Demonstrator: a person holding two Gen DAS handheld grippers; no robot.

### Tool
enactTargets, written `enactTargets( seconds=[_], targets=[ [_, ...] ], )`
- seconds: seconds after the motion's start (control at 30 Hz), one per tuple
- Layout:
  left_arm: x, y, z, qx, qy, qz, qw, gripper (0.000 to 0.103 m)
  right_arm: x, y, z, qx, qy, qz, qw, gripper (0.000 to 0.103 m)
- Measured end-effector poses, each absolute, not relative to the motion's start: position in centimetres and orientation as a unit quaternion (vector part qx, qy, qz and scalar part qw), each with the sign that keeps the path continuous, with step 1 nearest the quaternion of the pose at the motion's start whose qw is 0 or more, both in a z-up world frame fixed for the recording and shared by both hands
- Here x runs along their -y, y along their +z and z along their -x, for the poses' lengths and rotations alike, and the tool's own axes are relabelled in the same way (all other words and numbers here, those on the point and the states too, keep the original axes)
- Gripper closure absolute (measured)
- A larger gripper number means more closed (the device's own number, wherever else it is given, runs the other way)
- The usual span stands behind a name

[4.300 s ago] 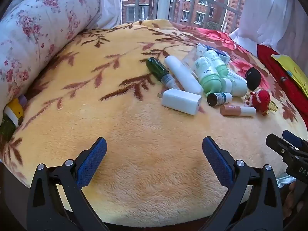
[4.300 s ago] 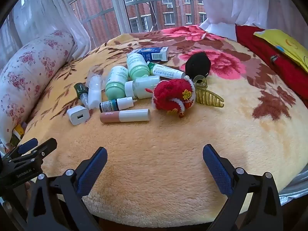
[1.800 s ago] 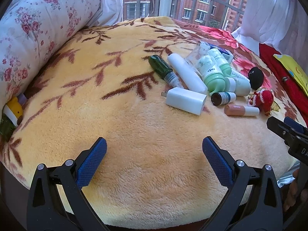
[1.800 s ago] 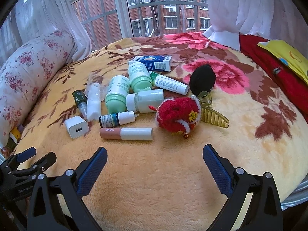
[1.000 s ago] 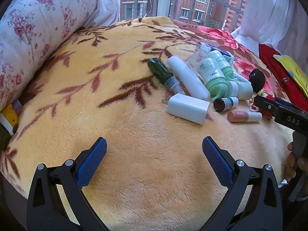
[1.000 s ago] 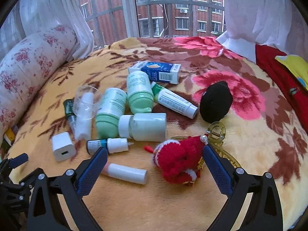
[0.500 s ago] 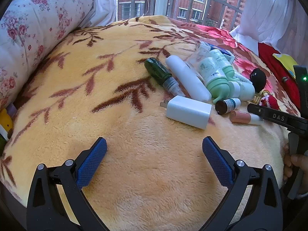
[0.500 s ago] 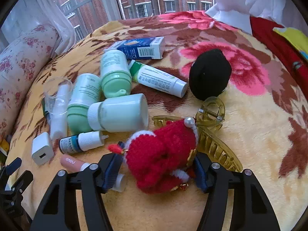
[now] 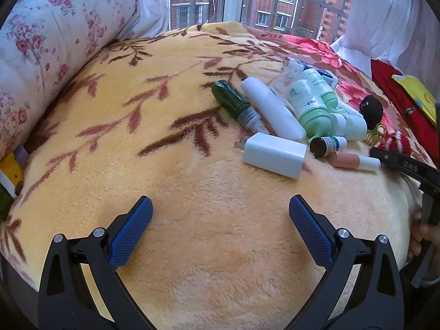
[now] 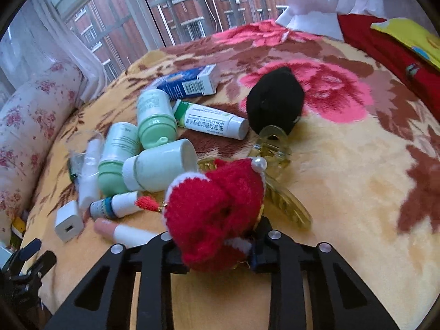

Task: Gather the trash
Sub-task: 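Grasp the white charger with the left gripper while the right holds the ornament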

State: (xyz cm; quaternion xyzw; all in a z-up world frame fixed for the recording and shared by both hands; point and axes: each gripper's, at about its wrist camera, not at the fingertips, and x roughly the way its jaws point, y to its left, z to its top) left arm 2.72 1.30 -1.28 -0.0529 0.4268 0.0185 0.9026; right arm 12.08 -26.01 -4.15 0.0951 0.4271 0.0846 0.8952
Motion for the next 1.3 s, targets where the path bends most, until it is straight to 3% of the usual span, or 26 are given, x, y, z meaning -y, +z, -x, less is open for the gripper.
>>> enactTargets(
  seconds=[0.5, 0.93, 1.0, 1.07, 1.1, 1.3],
  targets=[
    [2.3, -0.3, -5.8, -0.437, -0.007, 0.027, 0.899, 0.006, 27.4, -3.2, -6.0, -0.373, 0.103, -0.086, 0.918, 0.074],
    [2.5, -3.7, -12.2, -0.494, -0.094, -0.008, 0.865, 0.006, 27.5, -3.3, -5.6, -0.362, 0.118, -0.086, 0.921, 0.073],
    [2.8, -3.7, -12.2, -0.491, -0.093, -0.011, 0.866, 0.011, 27.6, -3.3, -5.7, -0.361, 0.119, -0.088, 0.921, 0.073],
    [3.0, -3.5, -11.6, -0.479, -0.097, -0.016, 0.872, 0.029, 27.6, -3.3, -5.8, -0.361, 0.119, -0.09, 0.92, 0.073],
    [3.1, -3.4, -11.2, -0.471, -0.1, -0.018, 0.876, 0.032, 27.6, -3.3, -5.8, -0.361, 0.119, -0.09, 0.92, 0.073],
    [3.4, -2.5, -9.2, -0.429, -0.08, -0.022, 0.899, 0.033, 27.2, -3.1, -5.6, -0.363, 0.118, -0.083, 0.921, 0.072]
  ],
)
